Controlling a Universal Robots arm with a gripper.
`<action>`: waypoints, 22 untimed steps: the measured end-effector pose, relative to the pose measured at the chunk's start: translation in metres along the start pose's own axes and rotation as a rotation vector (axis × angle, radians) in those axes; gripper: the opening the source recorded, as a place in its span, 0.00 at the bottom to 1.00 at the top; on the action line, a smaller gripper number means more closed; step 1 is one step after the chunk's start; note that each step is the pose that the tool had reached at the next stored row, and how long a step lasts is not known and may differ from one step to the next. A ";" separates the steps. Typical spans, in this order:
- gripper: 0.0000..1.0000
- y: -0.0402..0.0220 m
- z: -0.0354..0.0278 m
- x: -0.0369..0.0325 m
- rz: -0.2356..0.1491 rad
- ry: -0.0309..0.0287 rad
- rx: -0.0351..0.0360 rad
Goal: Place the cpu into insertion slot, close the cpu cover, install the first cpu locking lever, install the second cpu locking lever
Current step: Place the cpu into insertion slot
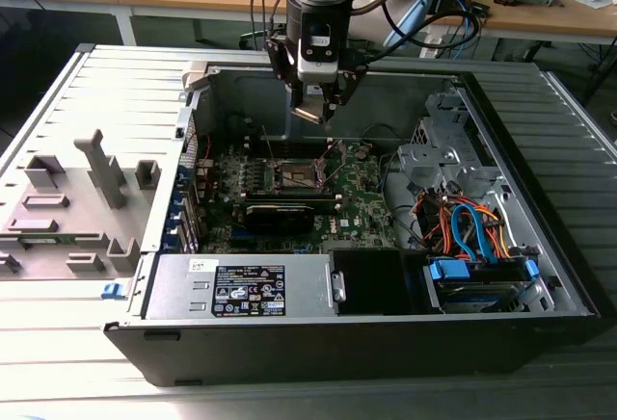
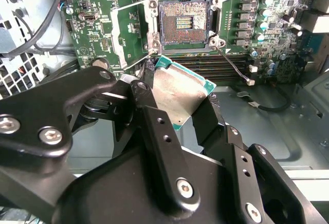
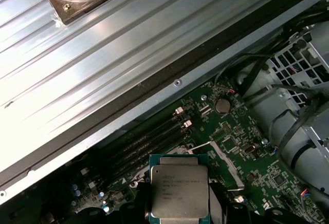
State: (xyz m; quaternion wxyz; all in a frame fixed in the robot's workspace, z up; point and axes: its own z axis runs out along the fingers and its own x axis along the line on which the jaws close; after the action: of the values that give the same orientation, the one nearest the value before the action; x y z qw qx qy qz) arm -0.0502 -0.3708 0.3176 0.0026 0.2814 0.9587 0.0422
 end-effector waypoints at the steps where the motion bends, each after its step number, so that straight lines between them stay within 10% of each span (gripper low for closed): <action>1: 0.54 0.0000 0.0000 0.0000 0.000 0.0000 0.0000; 22: 0.54 0.0000 0.0003 0.0000 0.012 -0.0010 -0.0002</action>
State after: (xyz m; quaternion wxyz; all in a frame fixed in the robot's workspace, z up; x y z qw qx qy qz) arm -0.0502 -0.3708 0.3173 0.0028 0.2872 0.9569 0.0421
